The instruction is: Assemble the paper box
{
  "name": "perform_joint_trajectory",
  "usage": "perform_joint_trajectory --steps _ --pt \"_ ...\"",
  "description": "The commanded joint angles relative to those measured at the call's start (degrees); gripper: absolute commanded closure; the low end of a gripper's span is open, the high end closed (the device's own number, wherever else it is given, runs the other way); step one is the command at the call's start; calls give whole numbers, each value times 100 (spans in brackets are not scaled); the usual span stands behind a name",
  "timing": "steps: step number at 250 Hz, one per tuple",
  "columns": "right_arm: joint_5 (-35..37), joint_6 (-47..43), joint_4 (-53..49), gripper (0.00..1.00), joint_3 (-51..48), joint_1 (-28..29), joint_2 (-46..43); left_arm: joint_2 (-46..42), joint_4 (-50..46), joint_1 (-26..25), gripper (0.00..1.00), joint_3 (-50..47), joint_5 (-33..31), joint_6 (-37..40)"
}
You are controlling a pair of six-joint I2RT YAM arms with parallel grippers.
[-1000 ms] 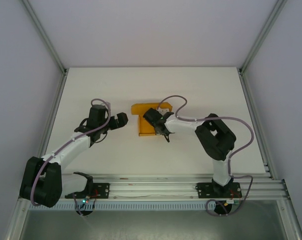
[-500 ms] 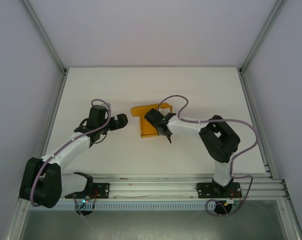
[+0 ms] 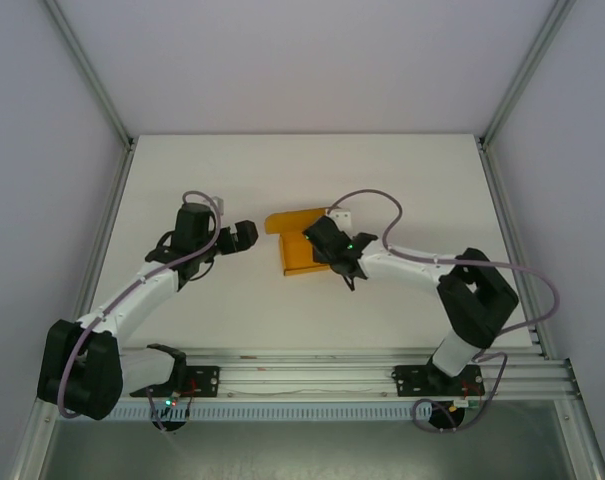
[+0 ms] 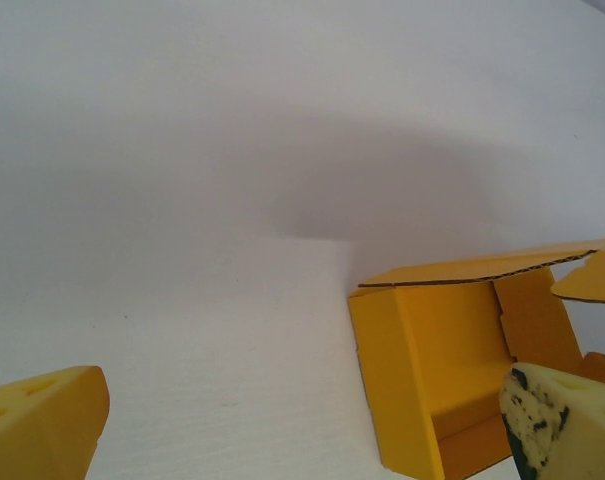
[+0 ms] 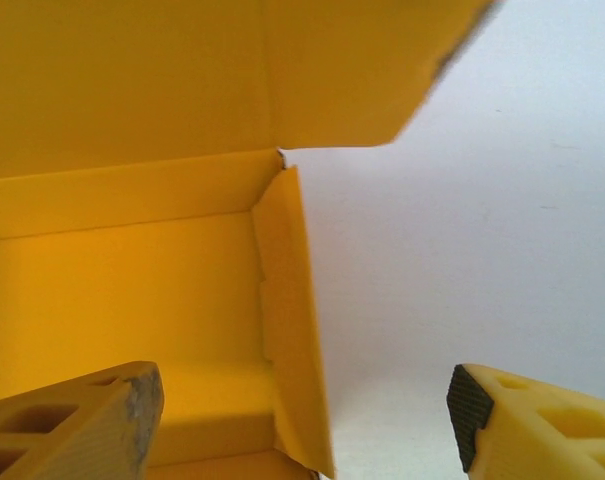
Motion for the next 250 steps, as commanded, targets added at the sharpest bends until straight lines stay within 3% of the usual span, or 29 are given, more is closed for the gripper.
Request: perform_joint_trajectory --steps 1,23,47,75,95,121,150,212,250 --pt "252 -283 606 22 -350 -110 -448 -92 -160 -50 0 211 52 182" --pt "-268 -551 758 22 -532 -225 -763 -96 -179 -53 0 257 224 373" --pt "-1140 -1439 1004 15 -814 -398 -1359 -106 -231 -101 0 336 554 822" --pt "-1884 -2620 1065 0 -1034 -839 -2069 -21 -232 -374 0 446 823 1784" --pt "-2821 -3760 1047 0 -1105 -1283 -2373 87 -342 -690 0 576 856 2694" --pt "-3801 -4939 898 0 -912 -1786 -2362 367 -234 -807 0 737 691 3217" --pt "-4863 -5924 152 0 -182 -2272 -1802 946 -726 -803 1 1382 518 3530" --pt "-4904 -7076 -1498 10 1734 -2406 17 1981 -1474 -790 15 2472 880 4331" --pt "-4894 -7290 -2108 27 2471 -2421 703 2404 -1797 -791 40 2927 779 4543"
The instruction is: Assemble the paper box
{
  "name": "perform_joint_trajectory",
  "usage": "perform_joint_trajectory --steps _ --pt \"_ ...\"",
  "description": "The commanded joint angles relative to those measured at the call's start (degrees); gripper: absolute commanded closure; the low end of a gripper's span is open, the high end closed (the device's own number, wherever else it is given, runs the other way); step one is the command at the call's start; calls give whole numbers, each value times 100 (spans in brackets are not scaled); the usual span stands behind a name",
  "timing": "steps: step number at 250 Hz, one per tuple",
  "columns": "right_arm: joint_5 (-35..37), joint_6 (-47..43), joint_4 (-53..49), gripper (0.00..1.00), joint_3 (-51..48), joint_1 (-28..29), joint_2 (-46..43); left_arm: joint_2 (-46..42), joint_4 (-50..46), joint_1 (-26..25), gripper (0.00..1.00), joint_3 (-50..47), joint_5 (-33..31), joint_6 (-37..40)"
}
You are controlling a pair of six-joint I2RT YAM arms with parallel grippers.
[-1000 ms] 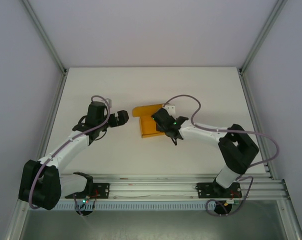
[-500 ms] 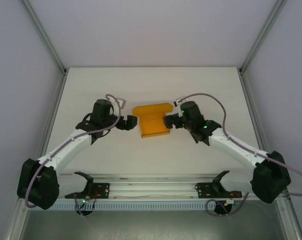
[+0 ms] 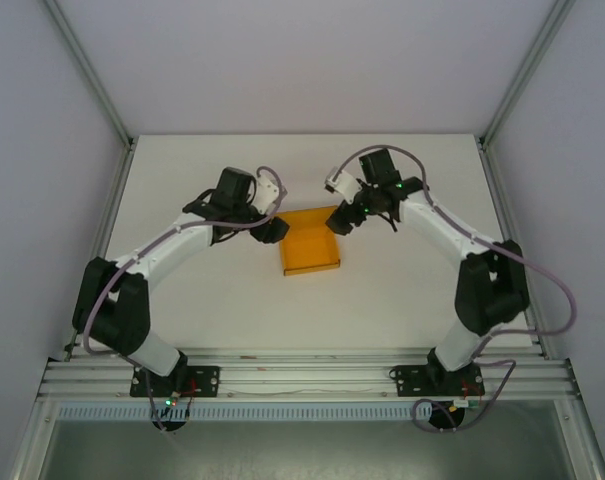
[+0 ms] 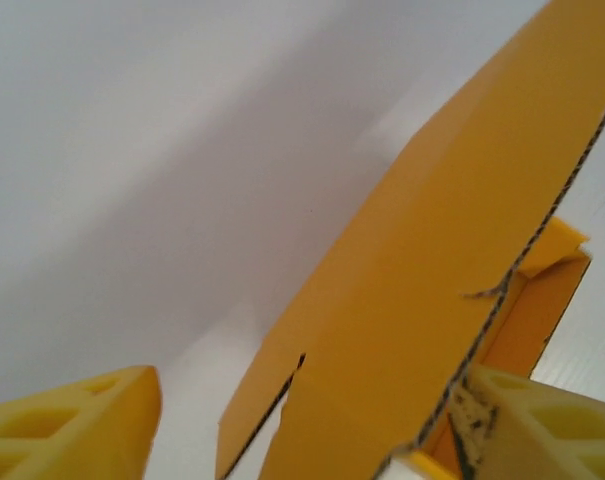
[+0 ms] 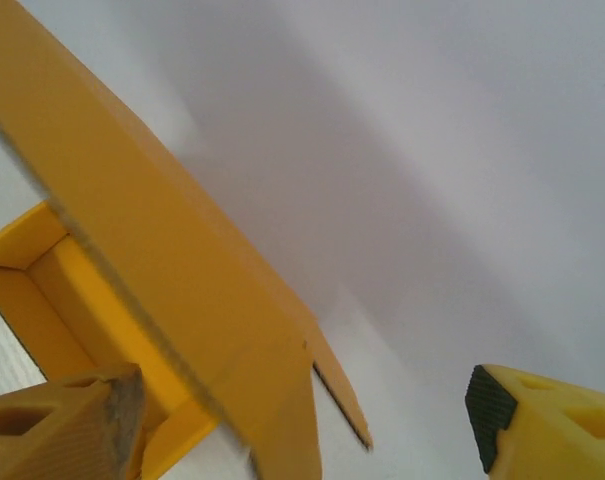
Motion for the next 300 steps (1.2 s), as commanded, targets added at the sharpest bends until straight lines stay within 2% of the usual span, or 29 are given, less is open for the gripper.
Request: perform_joint_trajectory --steps 1,21,36,47,71,97,113,123,149,165,190,212,234,249,263,300 --pt "-158 -546 -952 28 451 -41 309 243 -524 31 40 371 29 453" --pt "-136 -559 -933 49 543 -42 445 468 -738 23 52 638 -68 506" --pt "-62 -485 -899 62 577 -44 490 584 -882 25 61 809 -69 540" --pt "-41 -472 -901 69 587 -54 482 669 -938 25 63 889 -91 526" --pt "-48 -468 -908 82 556 -48 435 670 -932 22 78 940 -173 478" --pt "-57 -358 -895 92 548 -46 433 589 -767 22 85 897 -326 330" --pt "-1 -37 -768 95 546 -45 424 554 -651 2 95 901 -446 92" --pt "20 232 -657 97 552 -34 402 524 -587 -1 97 901 -501 -77" --pt "249 1238 -100 100 403 30 219 528 -353 -79 97 892 -965 -701" --pt "1006 2015 357 100 240 225 72 532 -215 -139 99 906 -1189 -1138" --pt "1917 3260 1086 100 -48 517 -126 613 81 -204 100 989 -1473 -2218" --pt "2572 4462 1611 100 -257 775 -201 701 497 -235 100 949 -1441 -3054" --pt "3053 5035 2189 100 -556 1069 -240 790 756 -274 100 984 -1589 -3607" --pt "3128 5511 2467 100 -722 1154 -212 830 930 -284 100 976 -1647 -3994" --pt "3383 6019 2573 100 -774 1196 -151 856 1166 -305 100 926 -1439 -4195" --pt "3774 6549 3078 100 -1002 1371 2 932 1629 -443 100 729 -1588 -4670"
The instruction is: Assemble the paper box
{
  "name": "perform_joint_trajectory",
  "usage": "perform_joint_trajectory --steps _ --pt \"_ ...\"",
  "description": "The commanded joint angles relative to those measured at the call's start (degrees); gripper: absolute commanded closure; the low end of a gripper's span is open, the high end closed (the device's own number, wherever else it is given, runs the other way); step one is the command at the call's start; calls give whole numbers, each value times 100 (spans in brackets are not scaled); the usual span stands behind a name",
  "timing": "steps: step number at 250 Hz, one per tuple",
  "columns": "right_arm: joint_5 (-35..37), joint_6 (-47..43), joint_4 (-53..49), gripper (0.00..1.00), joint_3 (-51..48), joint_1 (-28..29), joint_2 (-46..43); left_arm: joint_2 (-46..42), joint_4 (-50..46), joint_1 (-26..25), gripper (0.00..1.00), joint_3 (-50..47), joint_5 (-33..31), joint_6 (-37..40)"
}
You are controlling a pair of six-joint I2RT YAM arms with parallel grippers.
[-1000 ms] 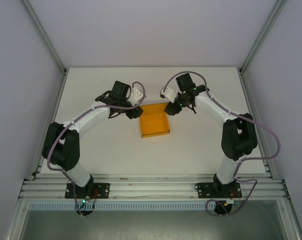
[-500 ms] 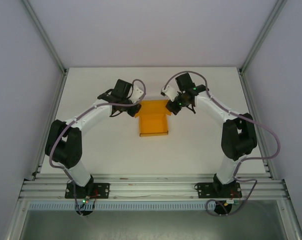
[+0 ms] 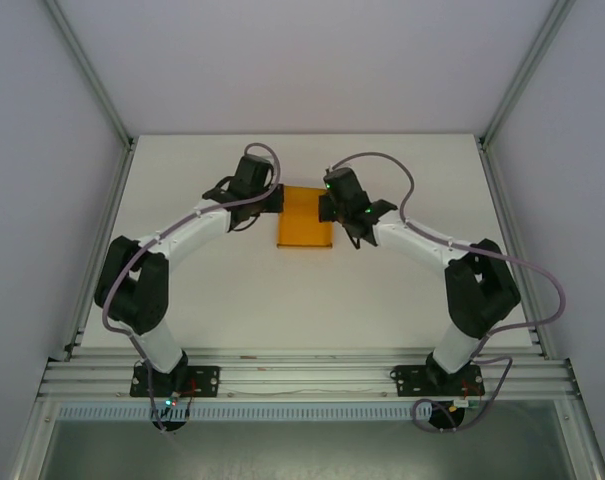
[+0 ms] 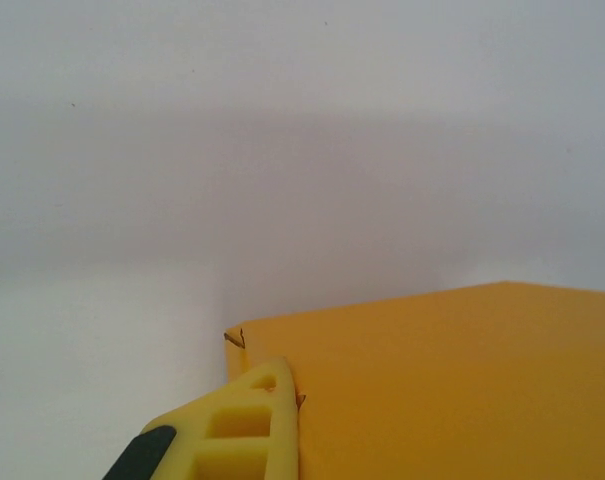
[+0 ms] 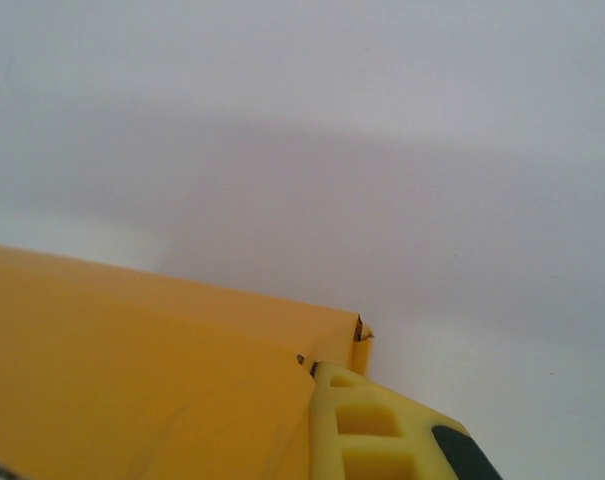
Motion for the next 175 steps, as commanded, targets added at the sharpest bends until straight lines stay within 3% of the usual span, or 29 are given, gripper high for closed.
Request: perform_joint_trajectory --steps 1,21,30,92,175 --pt "451 1156 910 100 -141 140 94 82 937 -152 100 -81 107 -1020" --pt "587 1190 1038 100 -139 233 230 195 1256 -162 100 -186 206 -1323" --pt "570 1122 1104 100 -144 286 288 251 1396 -157 95 -207 250 -1449" --pt "334 1039 1319 100 -242 435 573 519 1876 -258 95 -47 345 -2056" --pt "-126 424 2144 100 -1409 443 546 697 2072 -492 96 -286 419 -1756"
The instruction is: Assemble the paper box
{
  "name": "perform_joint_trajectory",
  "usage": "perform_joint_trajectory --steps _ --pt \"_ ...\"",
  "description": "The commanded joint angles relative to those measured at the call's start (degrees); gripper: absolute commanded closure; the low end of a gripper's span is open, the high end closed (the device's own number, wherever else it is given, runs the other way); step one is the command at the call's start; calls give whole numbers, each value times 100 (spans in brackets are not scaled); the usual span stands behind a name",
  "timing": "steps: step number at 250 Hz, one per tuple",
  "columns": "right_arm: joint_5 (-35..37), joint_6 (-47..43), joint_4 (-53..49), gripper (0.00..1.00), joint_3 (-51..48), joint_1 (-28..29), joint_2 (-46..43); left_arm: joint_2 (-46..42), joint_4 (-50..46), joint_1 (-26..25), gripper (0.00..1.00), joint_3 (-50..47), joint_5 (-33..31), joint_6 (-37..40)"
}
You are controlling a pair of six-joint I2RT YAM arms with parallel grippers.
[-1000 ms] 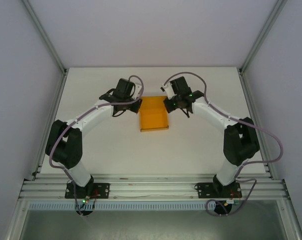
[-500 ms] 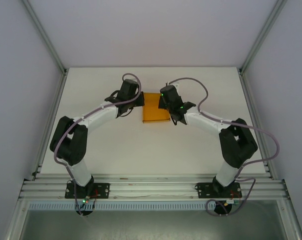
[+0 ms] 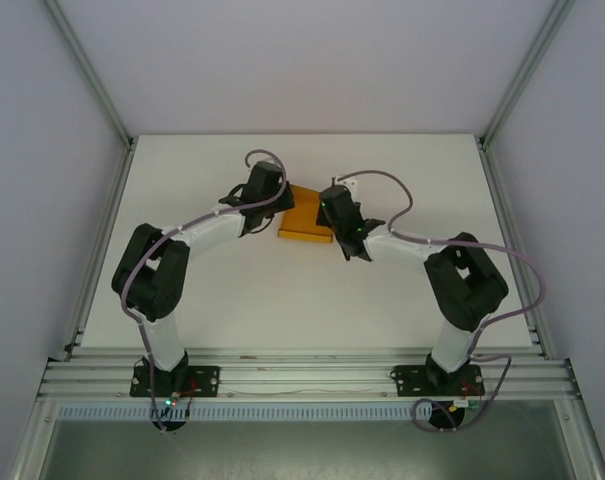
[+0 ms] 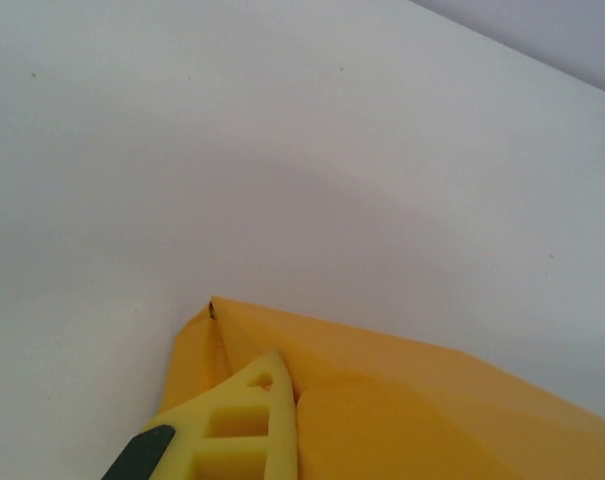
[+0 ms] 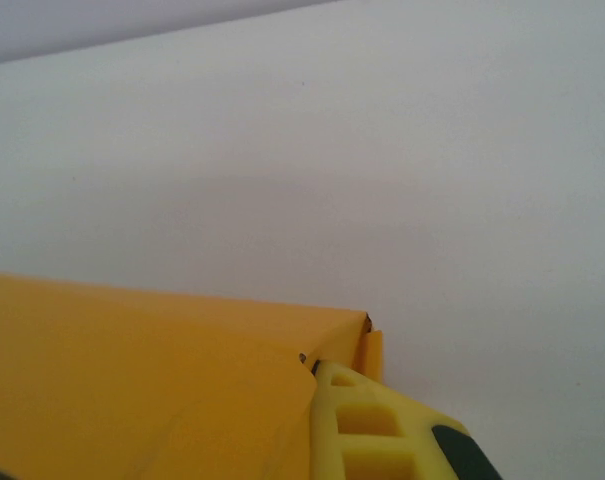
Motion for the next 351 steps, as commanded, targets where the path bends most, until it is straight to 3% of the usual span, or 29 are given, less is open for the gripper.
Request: perform_joint_trajectory --steps 1,55,90,118,132,151,178,191,212,275,319,351 --pt "-982 -167 245 100 -404 252 122 24 725 -310 97 -65 763 -339" --pt "-665 -380 212 100 -838 277 67 -323 362 -401 98 -894 375 433" --pt "-559 -392 323 100 -1097 317 97 -682 435 -408 98 -1505 353 495" --pt "-307 -485 277 100 -1233 427 166 -926 498 -408 89 -1725 565 527" --pt "-219 -507 283 100 -1291 462 181 -1056 431 -414 79 -1730 600 534" --pt "-217 -519 285 100 -1352 481 181 -1229 305 -408 73 -1698 609 562" --pt "-8 -605 246 100 -1399 517 154 -1496 -58 -409 53 -1636 616 639" --pt "6 -627 265 100 -1442 520 120 -1644 -271 -410 38 -1601 622 748" --pt "-15 -675 292 100 -1461 532 116 -1891 -757 -416 1 -1539 539 934" --pt "253 -971 326 100 -1453 708 223 -2271 -1818 -240 0 -1224 -529 634" --pt "267 -1262 447 100 -1493 735 325 -1545 -1627 390 0 -605 588 496" --pt "408 -1376 549 100 -1522 736 408 -852 -1647 683 0 -110 982 737"
